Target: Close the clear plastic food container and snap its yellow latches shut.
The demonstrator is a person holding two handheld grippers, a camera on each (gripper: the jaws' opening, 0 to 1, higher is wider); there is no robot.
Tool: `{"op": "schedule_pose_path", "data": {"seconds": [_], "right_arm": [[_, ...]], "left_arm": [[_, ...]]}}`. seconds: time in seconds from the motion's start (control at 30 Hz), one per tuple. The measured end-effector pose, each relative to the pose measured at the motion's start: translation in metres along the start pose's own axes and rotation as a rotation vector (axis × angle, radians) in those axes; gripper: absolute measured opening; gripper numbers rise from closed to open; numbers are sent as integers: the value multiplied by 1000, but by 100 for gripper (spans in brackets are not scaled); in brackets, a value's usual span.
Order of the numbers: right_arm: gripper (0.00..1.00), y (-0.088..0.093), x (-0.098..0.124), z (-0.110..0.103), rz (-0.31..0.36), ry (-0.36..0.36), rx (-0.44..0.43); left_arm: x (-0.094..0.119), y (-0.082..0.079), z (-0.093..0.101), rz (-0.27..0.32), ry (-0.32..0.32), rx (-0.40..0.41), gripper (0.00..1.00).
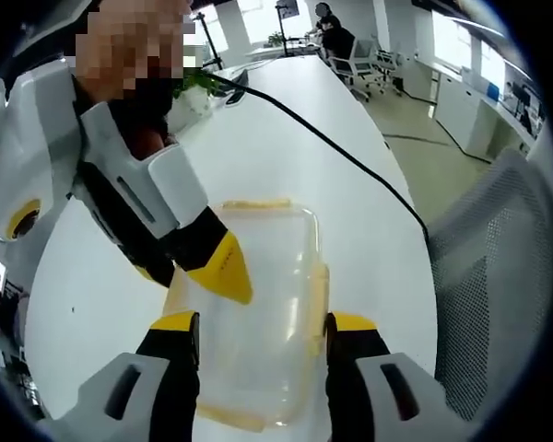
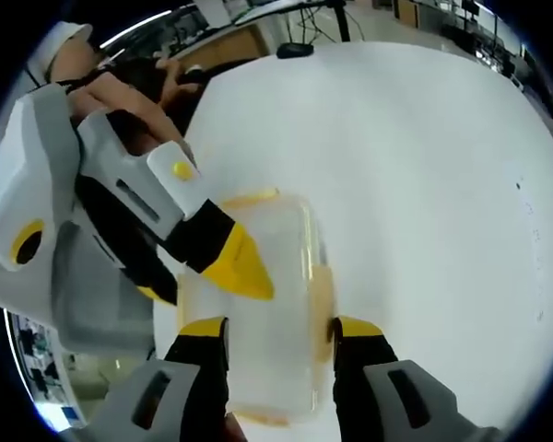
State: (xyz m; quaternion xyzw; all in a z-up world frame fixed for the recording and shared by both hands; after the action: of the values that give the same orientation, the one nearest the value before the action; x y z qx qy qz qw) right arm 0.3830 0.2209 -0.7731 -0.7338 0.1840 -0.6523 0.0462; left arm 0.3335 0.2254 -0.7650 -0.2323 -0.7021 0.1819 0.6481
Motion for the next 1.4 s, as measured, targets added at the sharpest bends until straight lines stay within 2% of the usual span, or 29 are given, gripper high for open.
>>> {"op": "schedule_pose_path", "data": {"seconds": [0.13, 0.17, 0.2, 0.27, 0.3, 0.67, 1.4], "right_arm": [[41, 0, -1, 0, -18, -19, -11], [39, 0, -1, -6, -17, -67, 0], [39, -7, -2, 2, 6, -31, -5], [37, -5, -1, 4, 0, -32, -30], [36, -5, 0, 3, 5, -36, -25], [37, 0, -1, 1, 6, -31, -19], [38, 2, 0, 0, 11, -25, -18]], "left_arm": [[0, -1, 0, -5, 0, -5, 51], [0, 0, 2, -12, 3, -3, 49], [-3, -4, 2, -19, -9, -64, 46], [-4, -6, 8, -19, 4, -41, 44], [-1, -4, 5, -22, 4, -30, 44], [0, -1, 4, -2, 8, -44, 44], [-1, -2, 4, -4, 6, -58, 45]]}}
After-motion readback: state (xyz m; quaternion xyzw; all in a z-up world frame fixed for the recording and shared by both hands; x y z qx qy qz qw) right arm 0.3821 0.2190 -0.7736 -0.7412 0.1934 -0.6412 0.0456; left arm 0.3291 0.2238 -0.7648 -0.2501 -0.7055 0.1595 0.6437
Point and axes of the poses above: the point that each gripper's makers call its tool centre point, and the gripper's own axes: x roughly backward along the fingers, z roughly to its right, y roughly out of its underside, the point moved 1 cm from there along x, roughly backward along the fingers, and after that the axes turned 10 degrees about y, right-handed, at the moved point
